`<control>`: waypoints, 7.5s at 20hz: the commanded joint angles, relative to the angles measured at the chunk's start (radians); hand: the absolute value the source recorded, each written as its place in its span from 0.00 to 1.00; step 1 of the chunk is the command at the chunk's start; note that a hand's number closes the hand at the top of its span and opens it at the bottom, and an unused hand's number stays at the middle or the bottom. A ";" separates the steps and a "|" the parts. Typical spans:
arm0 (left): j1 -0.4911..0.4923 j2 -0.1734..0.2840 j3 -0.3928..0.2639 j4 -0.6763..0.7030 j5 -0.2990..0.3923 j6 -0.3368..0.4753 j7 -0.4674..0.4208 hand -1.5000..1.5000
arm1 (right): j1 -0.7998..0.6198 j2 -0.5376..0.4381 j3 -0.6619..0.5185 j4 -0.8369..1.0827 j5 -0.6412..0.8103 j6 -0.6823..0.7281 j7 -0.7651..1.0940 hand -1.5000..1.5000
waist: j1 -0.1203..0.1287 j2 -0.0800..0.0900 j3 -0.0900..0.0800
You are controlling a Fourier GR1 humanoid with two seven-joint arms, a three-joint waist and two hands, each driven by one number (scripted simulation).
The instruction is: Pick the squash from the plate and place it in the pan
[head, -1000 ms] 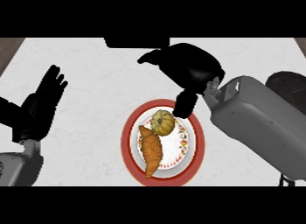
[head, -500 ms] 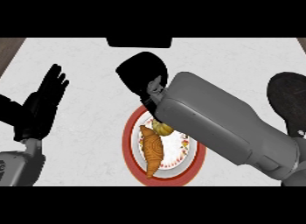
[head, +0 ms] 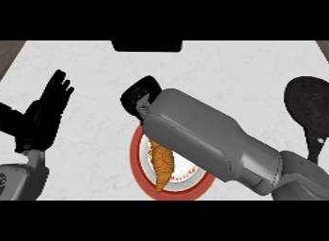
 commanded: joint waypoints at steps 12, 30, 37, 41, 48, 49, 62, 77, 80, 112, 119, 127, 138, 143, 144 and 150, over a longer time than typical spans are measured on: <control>0.009 -0.029 0.007 -0.003 -0.027 -0.020 0.001 0.50 | -0.010 0.033 0.168 -0.057 0.045 0.123 0.094 0.00 | 0.001 0.001 0.001; 0.039 -0.024 0.073 -0.011 -0.026 -0.087 -0.032 0.50 | 0.067 0.033 0.285 -0.003 0.021 0.007 0.167 0.00 | 0.013 0.002 0.000; -0.020 -0.064 0.045 -0.014 -0.066 -0.045 0.035 0.50 | 0.088 0.033 0.334 0.145 0.097 -0.047 0.033 0.00 | 0.019 0.007 0.001; -0.006 -0.056 0.061 -0.036 -0.055 -0.072 0.031 0.50 | 0.104 0.033 0.329 0.140 0.098 -0.062 0.027 0.00 | 0.022 0.006 0.001; 0.093 -0.088 0.037 -0.095 -0.102 -0.051 0.014 0.50 | 0.140 0.033 0.306 0.143 0.159 -0.087 -0.033 0.00 | 0.009 0.002 0.001; 0.030 -0.104 0.033 -0.030 -0.112 -0.043 0.016 0.50 | 0.156 0.033 0.325 0.171 0.169 -0.127 -0.049 0.00 | 0.010 0.005 0.001; 0.016 -0.101 0.066 -0.012 -0.112 -0.070 0.017 0.50 | 0.241 0.033 0.393 0.276 0.269 -0.290 -0.264 1.00 | 0.022 0.010 0.001; 0.056 -0.096 0.115 -0.032 -0.103 -0.067 0.027 0.50 | 0.170 -0.090 0.004 0.278 0.248 -0.654 0.020 1.00 | -0.056 -0.013 0.006; 0.055 -0.081 0.128 -0.035 -0.103 -0.065 0.036 0.50 | 0.168 -0.177 -0.135 0.290 0.214 -0.849 0.147 1.00 | -0.095 -0.023 0.008; 0.018 -0.112 0.120 -0.017 -0.129 -0.092 0.033 0.50 | 0.550 -0.727 -0.569 -0.104 0.442 -1.281 0.150 1.00 | -0.024 0.001 0.002; 0.030 -0.097 0.147 0.011 -0.104 -0.155 -0.015 0.50 | 0.678 -0.720 -0.699 0.039 0.326 -1.364 -0.194 1.00 | -0.012 0.003 0.002; -0.003 -0.124 0.114 -0.038 -0.142 -0.112 0.041 0.50 | 0.485 -0.619 -0.794 0.513 0.318 -1.462 -0.464 1.00 | 0.023 0.013 0.004; 0.009 -0.126 0.122 -0.026 -0.130 -0.142 0.033 0.50 | 0.534 -0.613 -0.975 0.684 0.147 -1.357 -0.618 0.00 | 0.010 0.010 0.004; -0.014 -0.108 0.144 -0.040 -0.118 -0.140 0.064 0.50 | 0.589 -0.634 -1.110 0.637 0.021 -1.437 -0.840 0.00 | 0.006 0.012 0.006; 0.046 -0.166 0.084 -0.078 -0.176 -0.085 0.048 0.50 | 0.581 -0.625 -1.135 0.615 -0.008 -1.439 -0.845 0.00 | 0.003 0.006 0.006; 0.083 -0.143 0.133 -0.029 -0.144 -0.130 -0.012 0.50 | 0.709 -0.639 -1.327 0.511 -0.234 -1.304 -1.017 0.00 | -0.033 -0.005 0.002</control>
